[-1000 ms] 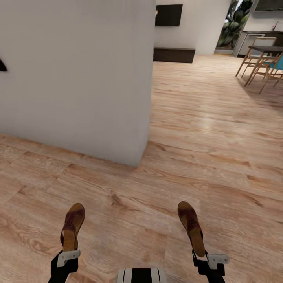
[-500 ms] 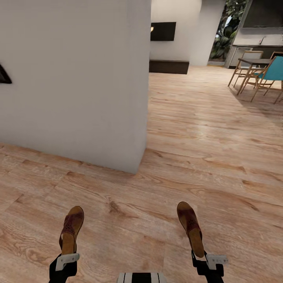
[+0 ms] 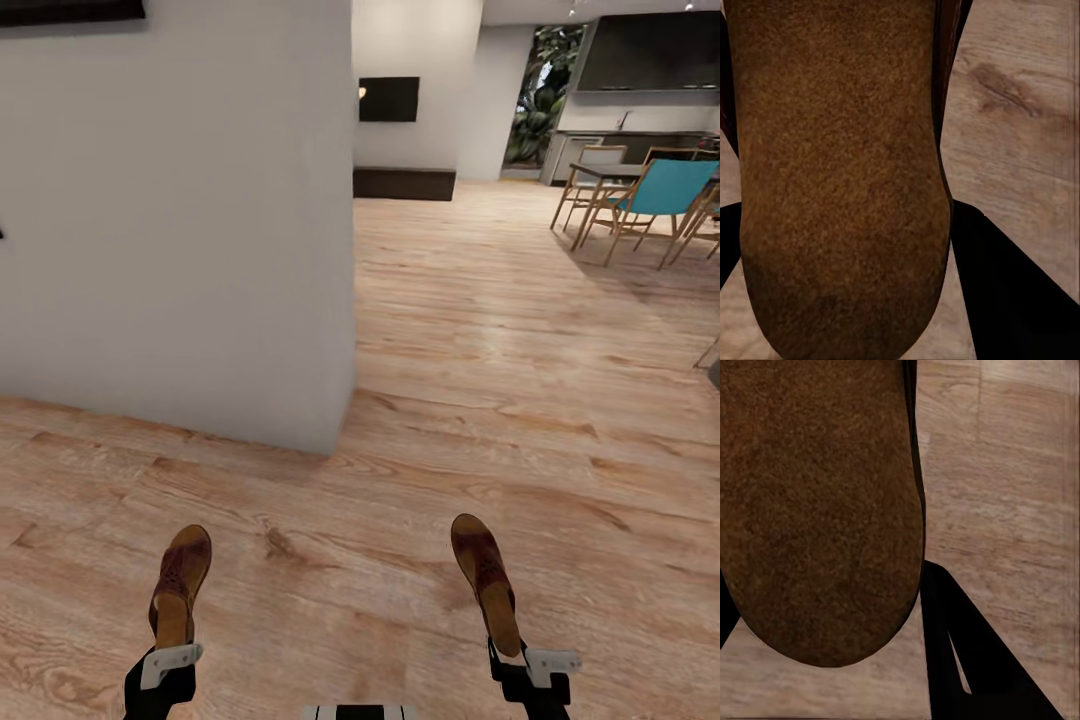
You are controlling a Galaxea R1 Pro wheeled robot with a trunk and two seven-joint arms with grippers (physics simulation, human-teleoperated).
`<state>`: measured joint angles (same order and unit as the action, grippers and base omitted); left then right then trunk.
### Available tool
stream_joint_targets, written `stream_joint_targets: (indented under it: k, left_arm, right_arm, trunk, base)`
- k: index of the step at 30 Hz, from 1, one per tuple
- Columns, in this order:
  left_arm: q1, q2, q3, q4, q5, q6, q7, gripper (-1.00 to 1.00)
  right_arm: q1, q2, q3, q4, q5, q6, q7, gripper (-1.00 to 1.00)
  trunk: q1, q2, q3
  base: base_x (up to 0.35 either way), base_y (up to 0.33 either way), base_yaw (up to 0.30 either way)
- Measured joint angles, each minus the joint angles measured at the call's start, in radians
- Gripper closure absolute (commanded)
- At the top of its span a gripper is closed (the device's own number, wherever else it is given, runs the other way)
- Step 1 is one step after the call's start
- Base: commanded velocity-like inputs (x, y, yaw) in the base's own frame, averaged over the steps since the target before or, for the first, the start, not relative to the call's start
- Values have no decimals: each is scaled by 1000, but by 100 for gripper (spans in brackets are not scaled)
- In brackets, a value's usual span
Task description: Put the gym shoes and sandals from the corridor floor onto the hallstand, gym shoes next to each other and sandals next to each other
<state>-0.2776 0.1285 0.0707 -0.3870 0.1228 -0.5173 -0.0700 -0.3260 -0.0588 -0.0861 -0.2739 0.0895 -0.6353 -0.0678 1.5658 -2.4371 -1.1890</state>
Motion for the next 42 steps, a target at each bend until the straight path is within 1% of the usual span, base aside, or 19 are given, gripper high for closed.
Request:
stream_joint_targets:
  k: [12,16,19,20,23,30,42]
  left_arm:
    - [0,-1,-2,0,0,-1,-1,100]
    - [0,-1,-2,0,0,-1,-1,100]
    - [0,-1,-3,0,0,-1,-1,100]
    - [0,-2,-3,0,0,-1,-1,100]
    - [0,-1,-3,0,0,-1,-1,100]
    - [0,-1,-3,0,1,-1,-1,100]
    - [0,-3,-3,0,0,-1,-1,100]
  right_arm:
    - [0,0,-1,1,-6,1,-1,100]
    - [0,0,-3,0,-51,1,-3,100]
    - [0,0,-6,0,-101,1,-4,100]
    - [0,0,-5,-1,-104,1,-4,100]
    - [0,2,-3,-2,-110,2,-4,100]
    - [0,3,-2,-3,-110,1,-4,100]
    - [0,0,-4,0,-111,2,-4,100]
  trunk:
    - [-46,84,39]
    - [-61,112,52]
    - [-73,133,61]
    - [-77,140,64]
    - [-88,161,74]
    - [-115,210,96]
    - [-161,294,133]
  base:
    - [0,0,-294]
    - [0,0,-300]
    - [0,0,-300]
    - [0,0,-300]
    - [0,0,-300]
    - [0,0,-101]
    - [0,0,-290]
